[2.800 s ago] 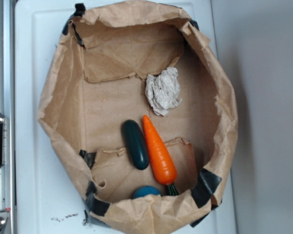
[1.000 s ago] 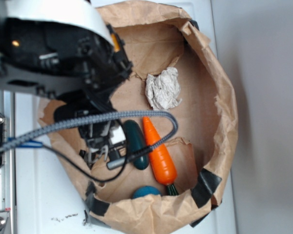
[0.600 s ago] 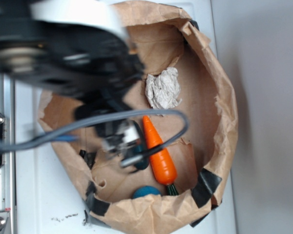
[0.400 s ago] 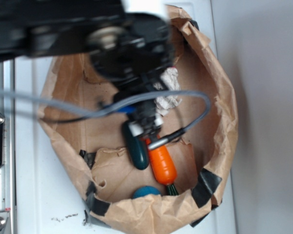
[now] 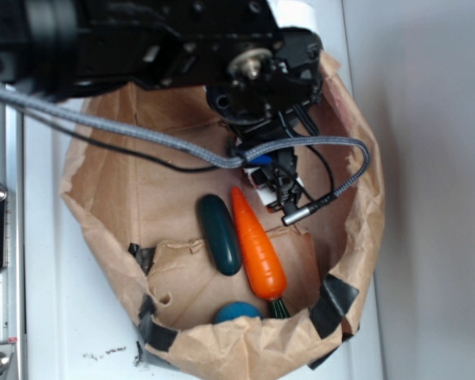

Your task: Grab the white paper.

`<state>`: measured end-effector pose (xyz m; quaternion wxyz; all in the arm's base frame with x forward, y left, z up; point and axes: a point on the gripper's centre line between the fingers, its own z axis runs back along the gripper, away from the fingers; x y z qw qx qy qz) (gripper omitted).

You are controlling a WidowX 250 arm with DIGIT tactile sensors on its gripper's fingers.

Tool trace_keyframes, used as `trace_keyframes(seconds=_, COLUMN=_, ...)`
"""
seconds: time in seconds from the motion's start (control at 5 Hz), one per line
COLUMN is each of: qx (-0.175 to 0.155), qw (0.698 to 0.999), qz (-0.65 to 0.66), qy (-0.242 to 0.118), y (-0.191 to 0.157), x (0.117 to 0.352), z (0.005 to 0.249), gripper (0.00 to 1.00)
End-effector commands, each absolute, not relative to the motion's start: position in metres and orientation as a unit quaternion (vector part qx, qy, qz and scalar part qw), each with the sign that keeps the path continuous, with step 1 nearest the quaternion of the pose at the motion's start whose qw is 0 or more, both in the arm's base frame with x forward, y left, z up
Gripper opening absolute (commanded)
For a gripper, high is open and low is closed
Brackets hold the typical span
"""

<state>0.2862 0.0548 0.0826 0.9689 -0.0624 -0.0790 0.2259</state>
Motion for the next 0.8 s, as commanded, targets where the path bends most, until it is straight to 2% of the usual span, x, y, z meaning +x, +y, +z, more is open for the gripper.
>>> trace_keyframes(seconds=0.0, qx=-0.031, qw=0.963, qz=0.23, qy=-0.137, y=0.056, x=0.312, z=0.087, gripper=1.0)
trace_keyframes(seconds=0.2, qx=-0.005, qw=0.962, qz=0.231, qy=-0.145, y=0.059, x=0.313, z=0.079, gripper=1.0)
trace_keyframes(seconds=0.6, qx=0.027, qw=0.966, qz=0.213, qy=-0.143, y=0.055, x=0.3, z=0.06, gripper=1.0)
